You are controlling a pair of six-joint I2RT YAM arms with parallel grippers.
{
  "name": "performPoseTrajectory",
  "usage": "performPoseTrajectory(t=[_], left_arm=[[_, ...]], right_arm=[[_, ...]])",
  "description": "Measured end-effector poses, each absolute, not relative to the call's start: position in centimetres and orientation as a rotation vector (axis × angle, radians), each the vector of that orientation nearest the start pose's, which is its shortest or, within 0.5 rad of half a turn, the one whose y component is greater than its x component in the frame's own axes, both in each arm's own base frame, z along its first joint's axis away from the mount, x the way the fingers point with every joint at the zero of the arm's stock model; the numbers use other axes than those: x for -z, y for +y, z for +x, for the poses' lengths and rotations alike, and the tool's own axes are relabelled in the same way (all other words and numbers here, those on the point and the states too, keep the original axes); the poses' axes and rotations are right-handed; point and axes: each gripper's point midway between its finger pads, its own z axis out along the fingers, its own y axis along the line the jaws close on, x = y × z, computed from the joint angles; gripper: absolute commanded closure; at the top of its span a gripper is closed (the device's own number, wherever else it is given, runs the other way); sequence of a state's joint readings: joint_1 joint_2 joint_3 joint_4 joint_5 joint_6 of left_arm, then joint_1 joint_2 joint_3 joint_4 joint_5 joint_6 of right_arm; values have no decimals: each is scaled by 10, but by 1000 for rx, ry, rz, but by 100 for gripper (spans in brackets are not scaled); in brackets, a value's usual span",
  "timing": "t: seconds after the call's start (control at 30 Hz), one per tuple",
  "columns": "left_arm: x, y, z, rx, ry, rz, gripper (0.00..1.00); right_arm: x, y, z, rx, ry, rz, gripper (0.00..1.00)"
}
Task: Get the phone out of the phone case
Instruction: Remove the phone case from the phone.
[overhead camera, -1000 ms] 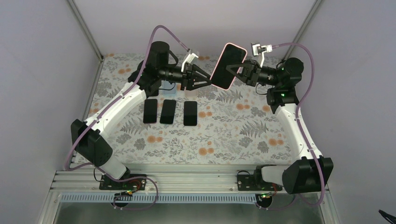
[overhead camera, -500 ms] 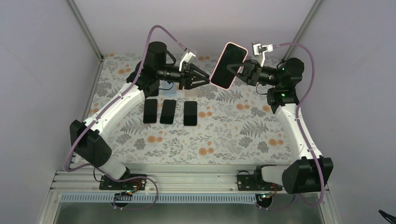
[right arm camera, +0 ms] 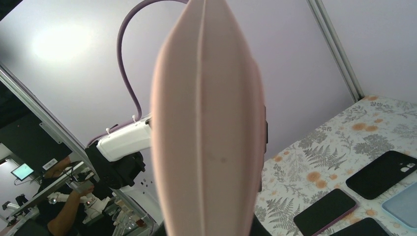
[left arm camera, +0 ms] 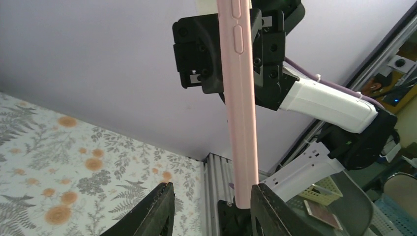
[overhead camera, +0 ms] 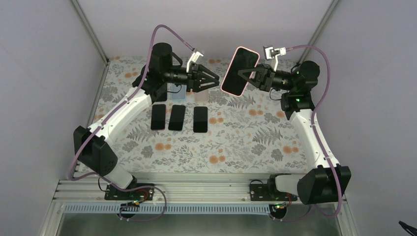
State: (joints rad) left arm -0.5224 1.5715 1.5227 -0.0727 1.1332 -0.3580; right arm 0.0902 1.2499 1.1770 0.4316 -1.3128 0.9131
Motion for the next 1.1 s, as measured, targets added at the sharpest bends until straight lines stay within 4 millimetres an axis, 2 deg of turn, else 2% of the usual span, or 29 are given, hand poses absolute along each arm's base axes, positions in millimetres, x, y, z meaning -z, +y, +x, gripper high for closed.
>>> performPoseTrajectory(t=[0.27, 0.43, 0.73, 1.1], left_arm=[[-406, -349, 268, 1615, 1556, 1092, 61], [-406, -350, 267, 1616, 1555, 1095, 66], [-399, -351, 274, 1555, 1574, 1082, 79], [-390, -351, 292, 1438, 1633, 1010, 82]], right_arm=[[-445, 192, 281, -1558, 1559, -698, 96], [-446, 192, 280, -1557, 1557, -697, 96], [-445, 191, 282, -1547, 1559, -682, 96], [-445, 187, 285, -1576, 1559, -629, 96]])
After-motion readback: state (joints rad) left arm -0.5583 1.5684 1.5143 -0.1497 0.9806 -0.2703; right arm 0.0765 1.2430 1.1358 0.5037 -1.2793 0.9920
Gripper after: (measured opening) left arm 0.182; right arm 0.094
